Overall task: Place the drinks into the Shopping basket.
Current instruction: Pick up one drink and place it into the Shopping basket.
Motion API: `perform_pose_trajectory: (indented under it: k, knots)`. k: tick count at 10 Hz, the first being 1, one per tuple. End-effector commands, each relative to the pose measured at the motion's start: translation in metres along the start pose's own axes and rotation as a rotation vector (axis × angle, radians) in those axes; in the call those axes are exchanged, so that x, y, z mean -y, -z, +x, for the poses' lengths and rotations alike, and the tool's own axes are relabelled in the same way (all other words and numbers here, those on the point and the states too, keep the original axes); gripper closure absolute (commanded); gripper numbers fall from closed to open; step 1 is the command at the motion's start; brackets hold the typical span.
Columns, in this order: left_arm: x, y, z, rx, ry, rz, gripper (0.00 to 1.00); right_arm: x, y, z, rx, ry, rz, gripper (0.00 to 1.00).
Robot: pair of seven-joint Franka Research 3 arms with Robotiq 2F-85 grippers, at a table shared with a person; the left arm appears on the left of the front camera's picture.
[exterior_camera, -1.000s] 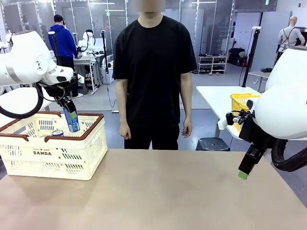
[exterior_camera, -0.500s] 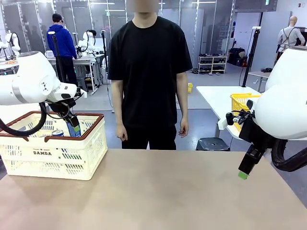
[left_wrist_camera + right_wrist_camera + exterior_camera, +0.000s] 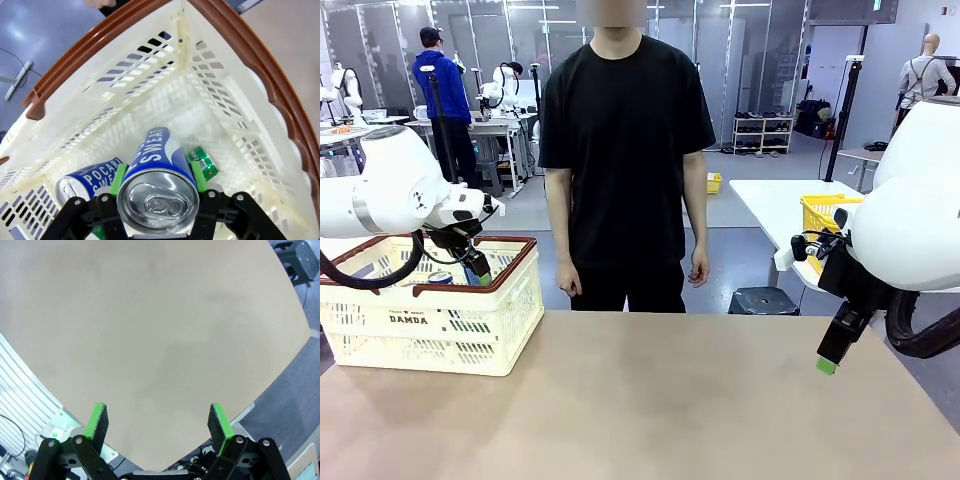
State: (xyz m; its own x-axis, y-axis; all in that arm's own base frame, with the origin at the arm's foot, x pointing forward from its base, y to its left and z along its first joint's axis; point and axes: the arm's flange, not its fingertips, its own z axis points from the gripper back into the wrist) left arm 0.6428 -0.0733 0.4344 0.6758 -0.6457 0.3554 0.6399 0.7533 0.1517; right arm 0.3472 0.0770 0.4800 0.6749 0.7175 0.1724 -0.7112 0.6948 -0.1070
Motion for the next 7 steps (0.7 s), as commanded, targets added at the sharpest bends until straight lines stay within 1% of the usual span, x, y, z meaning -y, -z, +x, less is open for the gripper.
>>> perform_pose_trajectory:
  k: [1, 3, 7]
  knots:
    - [-0.001, 0.008, -0.003, -0.018, -0.064, 0.020, 0.42, 0.001, -0.001, 0.002, -0.008, 0.002, -0.003, 0.00]
    - [0.000, 0.015, -0.007, -0.003, -0.077, 0.008, 0.42, 0.001, -0.001, 0.002, -0.008, 0.002, -0.003, 0.00]
    - [-0.001, 0.030, -0.013, -0.015, -0.104, 0.004, 0.42, 0.001, -0.001, 0.002, -0.008, 0.002, -0.003, 0.00]
